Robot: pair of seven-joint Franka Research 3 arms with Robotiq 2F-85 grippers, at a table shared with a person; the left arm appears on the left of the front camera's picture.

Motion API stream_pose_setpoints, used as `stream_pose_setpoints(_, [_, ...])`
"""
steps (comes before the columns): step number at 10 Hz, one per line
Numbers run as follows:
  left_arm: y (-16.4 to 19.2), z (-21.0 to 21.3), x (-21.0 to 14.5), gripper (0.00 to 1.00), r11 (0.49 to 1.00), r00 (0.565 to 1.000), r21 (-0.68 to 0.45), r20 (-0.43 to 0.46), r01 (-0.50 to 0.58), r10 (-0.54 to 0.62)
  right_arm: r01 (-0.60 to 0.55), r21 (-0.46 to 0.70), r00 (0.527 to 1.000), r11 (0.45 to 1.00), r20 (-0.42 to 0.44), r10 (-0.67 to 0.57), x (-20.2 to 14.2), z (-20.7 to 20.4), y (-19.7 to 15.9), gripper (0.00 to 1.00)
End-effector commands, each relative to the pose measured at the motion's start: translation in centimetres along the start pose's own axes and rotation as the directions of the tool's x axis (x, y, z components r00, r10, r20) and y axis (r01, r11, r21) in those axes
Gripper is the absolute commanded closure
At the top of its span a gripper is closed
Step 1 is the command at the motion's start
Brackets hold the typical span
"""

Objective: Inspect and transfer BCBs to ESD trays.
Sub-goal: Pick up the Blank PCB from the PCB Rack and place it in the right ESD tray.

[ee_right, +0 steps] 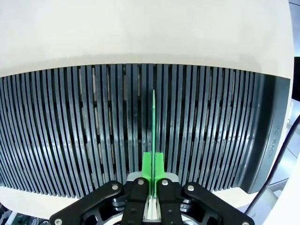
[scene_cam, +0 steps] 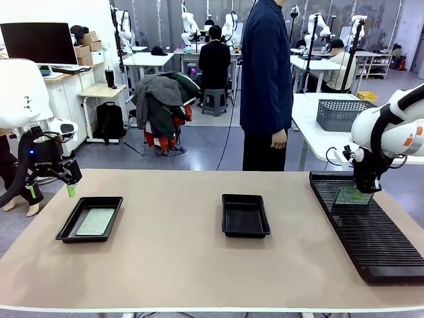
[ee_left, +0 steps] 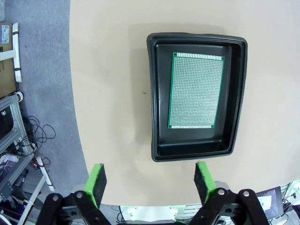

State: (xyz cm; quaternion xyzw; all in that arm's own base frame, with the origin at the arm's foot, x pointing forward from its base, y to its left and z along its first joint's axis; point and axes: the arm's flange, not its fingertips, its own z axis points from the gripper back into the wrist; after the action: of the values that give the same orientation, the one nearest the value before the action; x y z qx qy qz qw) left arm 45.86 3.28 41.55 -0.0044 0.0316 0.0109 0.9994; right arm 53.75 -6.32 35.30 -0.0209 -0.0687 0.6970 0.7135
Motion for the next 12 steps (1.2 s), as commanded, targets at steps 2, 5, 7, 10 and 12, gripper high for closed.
stream_pose_setpoints(2, [-0.1, 0.0, -0.1, 0.00, 1.000, 1.000, 0.001, 0.000, 0.001, -0.001, -0.001, -0.002, 1.000, 1.000, 0.000, 0.001, 0.1, 0.0, 0.0, 1.00])
stream_pose_setpoints(5, [-0.1, 0.0, -0.1, 0.00, 1.000, 1.000, 0.001, 0.000, 0.001, -0.001, -0.011, -0.009, 1.000, 1.000, -0.010, 0.010, 0.1, 2.0, 0.7, 1.00])
stream_pose_setpoints(7, [-0.1, 0.0, -0.1, 0.00, 1.000, 1.000, 0.001, 0.000, 0.001, -0.001, -0.023, -0.051, 0.999, 0.998, -0.037, 0.021, 0.2, 7.4, 2.2, 1.00])
stream_pose_setpoints(10, [-0.1, 0.0, -0.1, 0.00, 1.000, 1.000, 0.001, 0.000, 0.001, -0.001, -0.019, -0.036, 0.996, 0.999, -0.090, 0.015, 1.3, 17.3, 4.8, 1.00])
stream_pose_setpoints(12, [-0.1, 0.0, -0.1, 0.00, 1.000, 1.000, 0.001, 0.000, 0.001, -0.001, 0.029, -0.035, 0.996, 0.999, -0.088, -0.032, 1.9, 23.0, 6.6, 1.00])
